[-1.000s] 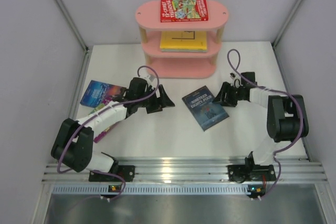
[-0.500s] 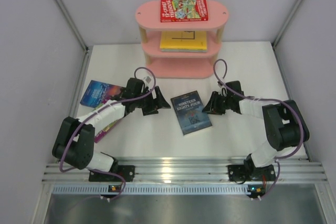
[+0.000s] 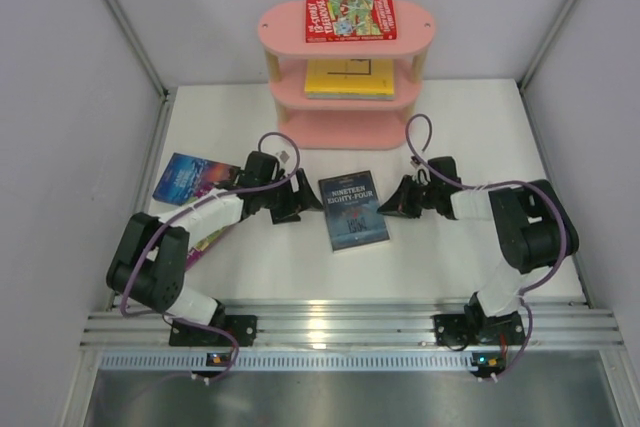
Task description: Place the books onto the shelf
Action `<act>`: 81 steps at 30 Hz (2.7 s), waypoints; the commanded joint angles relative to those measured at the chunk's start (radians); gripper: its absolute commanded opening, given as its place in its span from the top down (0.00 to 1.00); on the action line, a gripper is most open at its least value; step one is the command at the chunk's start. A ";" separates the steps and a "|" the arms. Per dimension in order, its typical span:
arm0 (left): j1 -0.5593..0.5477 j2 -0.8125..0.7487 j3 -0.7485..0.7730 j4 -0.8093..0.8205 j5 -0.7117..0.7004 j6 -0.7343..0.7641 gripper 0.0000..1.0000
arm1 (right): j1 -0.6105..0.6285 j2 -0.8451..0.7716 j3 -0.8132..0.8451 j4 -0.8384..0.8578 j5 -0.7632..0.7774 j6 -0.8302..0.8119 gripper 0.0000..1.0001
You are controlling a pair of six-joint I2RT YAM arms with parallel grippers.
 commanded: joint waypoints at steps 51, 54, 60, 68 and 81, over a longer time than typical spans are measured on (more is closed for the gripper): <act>-0.005 0.135 0.016 0.096 0.019 0.024 0.22 | 0.113 0.206 -0.020 0.042 0.095 0.008 1.00; -0.003 0.138 0.003 0.068 -0.012 0.022 0.22 | 0.083 0.228 -0.041 0.087 0.046 0.011 1.00; -0.002 0.199 -0.004 0.062 -0.076 0.021 0.22 | 0.035 0.266 -0.052 0.125 -0.010 0.019 1.00; -0.017 0.269 -0.107 0.508 0.230 -0.093 0.27 | 0.036 0.300 -0.051 0.165 -0.045 0.033 1.00; -0.029 0.232 -0.195 0.835 0.356 -0.288 0.39 | 0.032 0.291 0.024 0.090 -0.057 -0.001 0.99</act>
